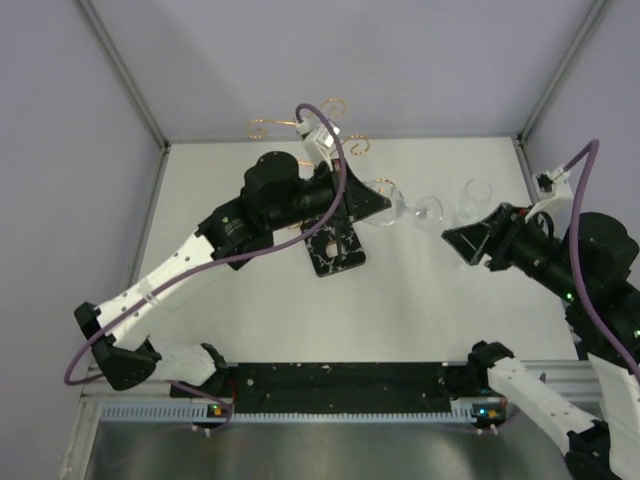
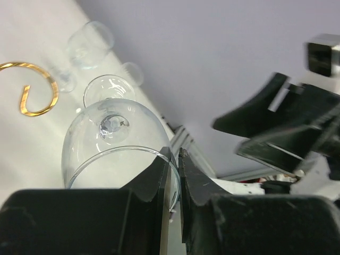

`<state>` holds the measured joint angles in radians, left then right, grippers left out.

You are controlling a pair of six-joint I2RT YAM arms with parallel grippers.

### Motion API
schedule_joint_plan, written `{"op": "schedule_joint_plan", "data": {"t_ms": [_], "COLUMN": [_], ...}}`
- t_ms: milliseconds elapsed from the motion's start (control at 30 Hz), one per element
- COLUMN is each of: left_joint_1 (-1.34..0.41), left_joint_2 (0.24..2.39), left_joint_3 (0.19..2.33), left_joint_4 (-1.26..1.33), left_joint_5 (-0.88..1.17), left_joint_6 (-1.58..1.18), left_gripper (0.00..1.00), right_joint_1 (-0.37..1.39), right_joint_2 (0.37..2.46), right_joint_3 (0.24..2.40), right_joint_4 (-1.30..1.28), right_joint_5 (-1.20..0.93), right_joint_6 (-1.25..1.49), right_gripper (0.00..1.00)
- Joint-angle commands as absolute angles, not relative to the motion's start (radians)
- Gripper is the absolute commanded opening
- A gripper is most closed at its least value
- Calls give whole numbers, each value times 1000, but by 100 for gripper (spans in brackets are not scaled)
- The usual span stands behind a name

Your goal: Take the wine glass off the wine glass rack

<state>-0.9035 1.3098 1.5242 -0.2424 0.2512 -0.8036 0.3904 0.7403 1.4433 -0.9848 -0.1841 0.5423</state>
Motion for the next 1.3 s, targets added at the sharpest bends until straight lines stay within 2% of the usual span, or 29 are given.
{"op": "schedule_joint_plan", "data": {"t_ms": [0, 167, 333, 600, 967, 1267], "left_joint_1": [-897, -908, -945, -1038, -1086, -1095], "left_joint_2": [1333, 1367, 1416, 1617, 1877, 1993], "left_joint_3": [1545, 1554, 1574, 1790, 2072, 2117], "left_joint_4": [-293, -291, -293, -439, -664, -675], "left_joint_5": [179, 229, 226, 154, -40, -25], "left_joint_6": [-752, -767, -769, -701, -583, -584], "left_gripper": [0, 0, 0, 0, 0, 0], "right_joint_1": [397, 397, 397, 396, 397, 397], "right_joint_2": [680, 657, 646, 646, 615, 591], "right_joint_3": [1341, 1264, 1288, 1384, 1414, 1420], "right_joint_4": [-916, -954, -992, -1037, -1065, -1089], "right_joint_5": [-255, -212, -131, 26, 115, 146], "right_joint_6": [555, 537, 511, 473, 443, 430], "right_gripper": [58, 57, 57, 58, 59, 60]}}
